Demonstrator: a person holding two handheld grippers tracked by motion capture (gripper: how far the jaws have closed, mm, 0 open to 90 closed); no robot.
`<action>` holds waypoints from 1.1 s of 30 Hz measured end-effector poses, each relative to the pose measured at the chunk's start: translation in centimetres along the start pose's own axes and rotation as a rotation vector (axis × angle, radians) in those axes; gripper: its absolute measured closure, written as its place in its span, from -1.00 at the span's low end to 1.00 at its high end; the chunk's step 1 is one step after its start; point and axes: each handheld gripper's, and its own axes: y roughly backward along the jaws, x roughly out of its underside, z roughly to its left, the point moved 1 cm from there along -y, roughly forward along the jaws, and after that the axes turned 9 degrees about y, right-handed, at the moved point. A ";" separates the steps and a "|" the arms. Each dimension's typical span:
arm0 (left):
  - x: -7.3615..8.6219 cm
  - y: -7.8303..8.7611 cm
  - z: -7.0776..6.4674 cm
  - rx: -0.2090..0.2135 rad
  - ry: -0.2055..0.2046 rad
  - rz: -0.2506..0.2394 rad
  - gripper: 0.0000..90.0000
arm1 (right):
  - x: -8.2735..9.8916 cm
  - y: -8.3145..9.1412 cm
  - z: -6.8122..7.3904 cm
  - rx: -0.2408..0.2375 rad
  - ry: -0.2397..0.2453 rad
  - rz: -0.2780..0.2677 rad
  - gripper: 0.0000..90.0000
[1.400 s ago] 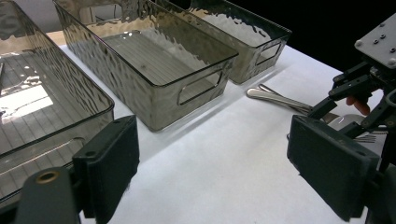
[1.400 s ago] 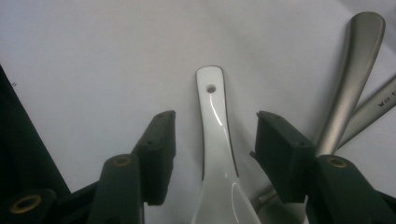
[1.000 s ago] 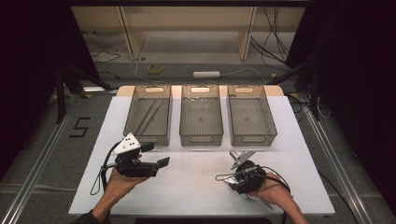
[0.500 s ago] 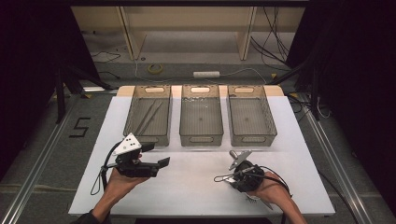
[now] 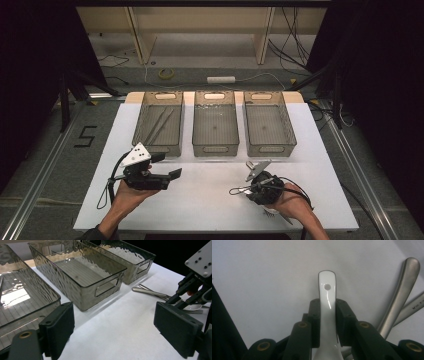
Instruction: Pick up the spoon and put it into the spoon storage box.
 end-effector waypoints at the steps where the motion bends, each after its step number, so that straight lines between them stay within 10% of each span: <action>1: 0.0 0.0 0.0 -0.001 -0.001 0.001 -0.63 | 0.0 0.1 0.0 -0.001 0.007 -0.013 0.70; 21: -0.1 0.1 0.1 0.012 0.016 -0.027 -0.63 | -1.2 3.6 -3.3 0.055 -0.087 -0.191 0.70; 33: -0.2 0.1 0.1 0.008 0.019 -0.040 -0.63 | -5.2 4.7 -5.4 0.100 -0.080 -0.258 0.70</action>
